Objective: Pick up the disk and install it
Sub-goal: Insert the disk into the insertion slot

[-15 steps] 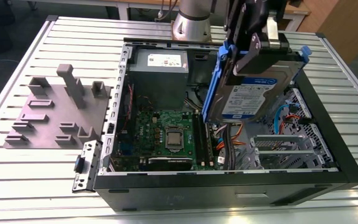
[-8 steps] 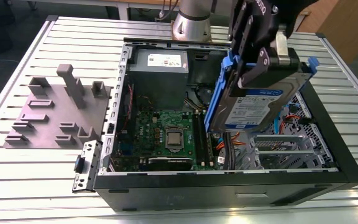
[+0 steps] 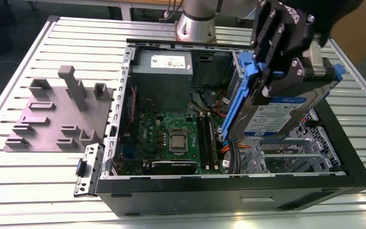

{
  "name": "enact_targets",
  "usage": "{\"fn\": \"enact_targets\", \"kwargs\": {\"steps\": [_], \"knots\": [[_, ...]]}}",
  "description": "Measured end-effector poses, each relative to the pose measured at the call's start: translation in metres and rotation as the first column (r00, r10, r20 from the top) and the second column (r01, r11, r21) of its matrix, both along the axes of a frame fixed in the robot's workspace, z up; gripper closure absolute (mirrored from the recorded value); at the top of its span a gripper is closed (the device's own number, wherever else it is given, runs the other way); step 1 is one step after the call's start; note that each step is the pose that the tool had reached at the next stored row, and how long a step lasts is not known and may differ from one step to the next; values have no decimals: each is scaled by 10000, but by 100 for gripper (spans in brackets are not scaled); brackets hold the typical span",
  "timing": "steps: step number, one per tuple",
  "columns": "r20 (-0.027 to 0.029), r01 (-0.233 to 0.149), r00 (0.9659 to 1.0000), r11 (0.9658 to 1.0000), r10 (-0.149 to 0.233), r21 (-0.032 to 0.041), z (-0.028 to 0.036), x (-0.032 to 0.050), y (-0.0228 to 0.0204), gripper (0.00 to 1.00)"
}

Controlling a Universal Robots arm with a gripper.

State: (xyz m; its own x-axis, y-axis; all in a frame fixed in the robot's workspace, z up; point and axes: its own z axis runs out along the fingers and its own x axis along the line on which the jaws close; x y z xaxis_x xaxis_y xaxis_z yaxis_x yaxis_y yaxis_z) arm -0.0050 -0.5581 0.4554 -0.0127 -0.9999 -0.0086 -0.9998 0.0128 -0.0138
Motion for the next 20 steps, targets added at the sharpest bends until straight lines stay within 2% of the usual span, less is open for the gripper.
{"fn": "enact_targets", "kwargs": {"steps": [11,16,20], "knots": [[1,-1,10000,10000,1,0,-19,443,-44,64],[0,-1,10000,10000,1,0,-51,593,-60,64],[0,0,10000,10000,0,-1,-91,678,-76,64]]}}
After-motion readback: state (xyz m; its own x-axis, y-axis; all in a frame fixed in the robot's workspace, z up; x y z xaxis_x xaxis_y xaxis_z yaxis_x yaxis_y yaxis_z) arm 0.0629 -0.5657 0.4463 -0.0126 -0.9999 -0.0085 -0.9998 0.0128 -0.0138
